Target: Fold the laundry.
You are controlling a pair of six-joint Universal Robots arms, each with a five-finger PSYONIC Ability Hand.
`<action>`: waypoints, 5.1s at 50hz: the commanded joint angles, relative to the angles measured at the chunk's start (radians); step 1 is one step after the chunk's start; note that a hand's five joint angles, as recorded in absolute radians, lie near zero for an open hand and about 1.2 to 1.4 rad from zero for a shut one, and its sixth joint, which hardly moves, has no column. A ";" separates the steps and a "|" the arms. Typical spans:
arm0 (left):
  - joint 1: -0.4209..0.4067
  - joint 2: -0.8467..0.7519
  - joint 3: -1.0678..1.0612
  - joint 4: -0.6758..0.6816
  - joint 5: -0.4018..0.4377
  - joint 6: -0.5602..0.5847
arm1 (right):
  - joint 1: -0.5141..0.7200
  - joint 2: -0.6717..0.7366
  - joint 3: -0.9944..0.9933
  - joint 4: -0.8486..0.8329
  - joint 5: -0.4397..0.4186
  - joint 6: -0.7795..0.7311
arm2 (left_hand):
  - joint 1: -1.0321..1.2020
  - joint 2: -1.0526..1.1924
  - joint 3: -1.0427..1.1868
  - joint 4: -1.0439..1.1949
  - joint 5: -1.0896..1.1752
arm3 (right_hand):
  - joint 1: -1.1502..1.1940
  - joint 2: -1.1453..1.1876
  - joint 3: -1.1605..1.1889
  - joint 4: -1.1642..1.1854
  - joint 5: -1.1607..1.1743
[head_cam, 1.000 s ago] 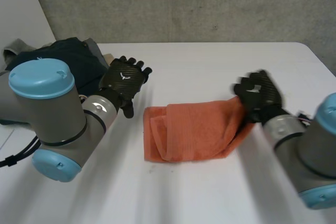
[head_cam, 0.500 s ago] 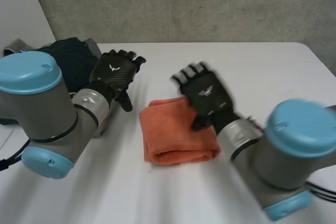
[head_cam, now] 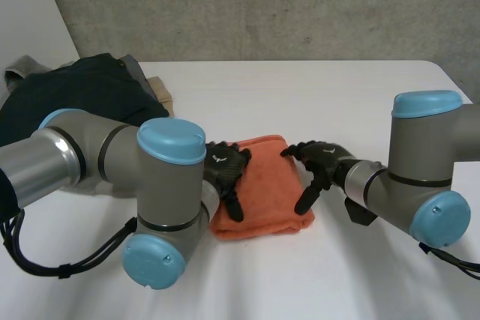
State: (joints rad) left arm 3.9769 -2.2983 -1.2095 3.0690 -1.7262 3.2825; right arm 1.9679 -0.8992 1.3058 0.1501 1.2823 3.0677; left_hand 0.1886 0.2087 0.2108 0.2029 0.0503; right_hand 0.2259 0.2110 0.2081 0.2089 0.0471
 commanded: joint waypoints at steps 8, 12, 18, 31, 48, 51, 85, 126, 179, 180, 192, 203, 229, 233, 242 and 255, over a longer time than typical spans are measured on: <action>0.057 0.086 -0.041 -0.015 0.043 0.042 | 0.020 -0.046 0.026 -0.027 0.100 -0.064 | -0.014 -0.034 -0.036 -0.028 -0.050 | -0.051 -0.036 -0.034 -0.034 -0.047; 0.059 0.155 -0.025 -0.003 0.122 0.074 | 0.014 -0.157 0.121 -0.116 0.173 -0.066 | -0.014 -0.034 -0.036 -0.028 -0.050 | -0.051 -0.036 -0.034 -0.034 -0.047; 0.108 0.232 0.043 0.010 0.327 0.080 | 0.012 -0.268 0.285 -0.191 0.212 -0.049 | -0.014 -0.034 -0.036 -0.028 -0.050 | -0.051 -0.036 -0.034 -0.034 -0.047; 0.130 0.254 0.128 -0.048 0.853 0.072 | 0.083 -0.210 0.420 -0.342 0.177 0.109 | -0.014 -0.034 -0.036 -0.028 -0.050 | -0.051 -0.036 -0.034 -0.034 -0.047; 0.125 0.263 0.116 -0.049 0.850 0.072 | 0.155 -0.032 0.277 -0.377 0.187 0.128 | -0.013 -0.033 -0.035 -0.028 -0.049 | 1.169 1.184 1.187 1.186 1.174; 0.125 0.263 0.113 -0.049 0.849 0.072 | 0.143 -0.049 0.285 -0.473 0.230 0.123 | -0.010 -0.030 -0.033 -0.025 -0.047 | 1.170 1.185 1.188 1.187 1.175; 0.111 0.329 0.127 -0.038 0.820 0.066 | -0.445 0.622 -1.093 -0.139 0.279 0.022 | -0.014 -0.034 -0.036 -0.028 -0.050 | 1.170 1.185 1.188 1.187 1.175; 0.105 0.296 0.169 -0.036 0.786 0.048 | -0.626 0.431 -0.849 0.108 0.042 0.001 | -0.014 -0.034 -0.036 -0.028 -0.050 | -0.051 -0.036 -0.034 -0.034 -0.047; 0.097 0.298 0.133 -0.042 0.763 0.051 | -0.610 0.576 -0.982 0.020 0.143 0.284 | -0.014 -0.034 -0.036 -0.028 -0.050 | 1.170 1.185 1.188 1.187 1.175; 0.097 0.298 0.130 -0.041 0.763 0.051 | -0.610 0.572 -0.978 0.022 0.125 0.283 | -0.014 -0.034 -0.036 -0.028 -0.050 | 1.170 1.185 1.188 1.187 1.175; 0.096 0.298 0.125 -0.039 0.763 0.049 | -0.558 0.413 -0.677 0.019 0.020 0.279 | -0.014 -0.034 -0.036 -0.028 -0.050 | 1.170 1.185 1.188 1.187 1.175; 0.087 0.296 0.123 -0.039 0.763 0.049 | -0.555 0.362 -0.669 -0.015 0.121 0.260 | -0.014 -0.034 -0.036 -0.028 -0.050 | -0.051 -0.036 -0.034 -0.034 -0.047; 0.093 0.296 0.099 -0.038 0.757 0.049 | -0.676 0.686 -1.160 0.160 -0.077 0.163 | -0.013 -0.033 -0.035 -0.028 -0.049 | 0.006 0.021 0.024 0.023 0.010; 0.094 0.295 0.097 -0.038 0.757 0.051 | -0.676 0.697 -1.158 0.160 -0.089 0.163 | -0.013 -0.033 -0.035 -0.028 -0.049 | 0.214 0.228 0.231 0.231 0.218; 0.094 0.298 0.096 -0.039 0.754 0.051 | -0.675 0.700 -1.162 0.161 -0.087 0.164 | -0.013 -0.033 -0.035 -0.028 -0.049 | 1.170 1.185 1.188 1.187 1.175; 0.093 0.333 0.105 -0.039 0.754 0.051 | -0.738 0.587 -0.999 0.071 0.195 0.546 | -0.013 -0.033 -0.035 -0.028 -0.049 | 1.170 1.185 1.188 1.187 1.175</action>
State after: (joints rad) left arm 4.0702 -1.9811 -1.1066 3.0294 -0.9726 3.3329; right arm 1.2593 -0.2155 0.1623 0.2752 1.3920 3.3993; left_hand 0.1886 0.2086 0.2108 0.2029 0.0498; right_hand 1.0502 1.1547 1.1671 1.1958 0.9484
